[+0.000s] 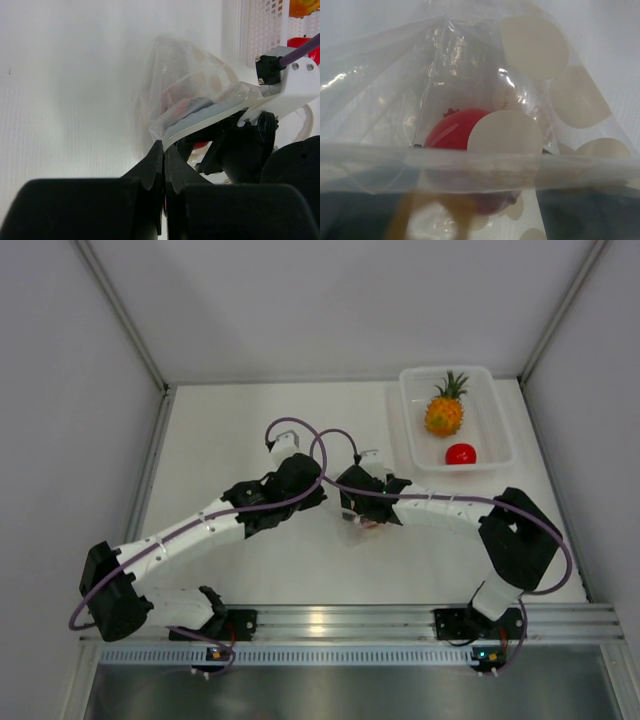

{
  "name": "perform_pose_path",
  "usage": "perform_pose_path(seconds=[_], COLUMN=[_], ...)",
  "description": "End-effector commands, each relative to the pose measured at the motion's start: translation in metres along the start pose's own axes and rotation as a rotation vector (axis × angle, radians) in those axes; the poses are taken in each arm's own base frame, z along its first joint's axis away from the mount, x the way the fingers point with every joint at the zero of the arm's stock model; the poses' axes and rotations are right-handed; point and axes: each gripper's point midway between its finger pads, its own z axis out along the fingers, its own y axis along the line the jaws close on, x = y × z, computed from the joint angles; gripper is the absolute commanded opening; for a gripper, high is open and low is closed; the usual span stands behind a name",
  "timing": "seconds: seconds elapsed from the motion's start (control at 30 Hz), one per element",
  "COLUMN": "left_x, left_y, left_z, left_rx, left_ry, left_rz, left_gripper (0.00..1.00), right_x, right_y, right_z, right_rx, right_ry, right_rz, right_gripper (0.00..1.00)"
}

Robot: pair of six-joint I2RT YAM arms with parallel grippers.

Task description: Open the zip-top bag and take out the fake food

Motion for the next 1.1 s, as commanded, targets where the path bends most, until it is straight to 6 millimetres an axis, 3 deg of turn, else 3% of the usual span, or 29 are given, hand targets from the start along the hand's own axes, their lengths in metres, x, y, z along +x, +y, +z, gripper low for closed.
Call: perform_pose_path(seconds=[0.0,0.13,0.27,0.33,0.6,0.73,0.93,1.07], left_x=[-0.015,-0.013,-0.011,-0.012,-0.017,-0.021,-0.035,-0.044], left_y=[-0.001,-0.002,-0.002,-0.004,-0.008,-0.009,-0.025,-0.018], left_z=[0.001,0.004,0.004,0.003,0.000,-0.001,-0.007,-0.009], left_rx=[-0.017,-0.020,-0.017,-0.012,0.000,-0.005,0.033,0.004], left_ry=[-0.073,-0.066,-0.062,-0.062,-0.075,-0.091,-0.107,-0.147], left_rz=[-0.027,-0.018,-0.014,-0.004,0.033,0.053,0.123,0.149], left_gripper=[0.00,0.00,0.00,0.00,0.00,0.00,0.00,0.00], right_x=[0.012,0.011,-0.010,-0.019,-0.069,-0.084,-0.097,-0.104], right_y=[-0.008,-0.006,-0.001,0.003,0.033,0.058,0.098,0.109], right_z=[0.010,0.013,-0.001,-0.010,-0.068,-0.095,-0.126,-0.142], right_rx=[0.030,0.028,-0.016,-0.040,-0.182,-0.304,-0.409,-0.482], right_ry=[0.035,0.022,-0.052,-0.078,-0.191,-0.227,-0.277,-0.316], right_rz=[0.011,0.028,0.064,0.066,0.088,0.082,-0.033,-0.090], right_gripper=[0.87,0.82,0.53,0.49,0.47,0.44,0.41,0.35])
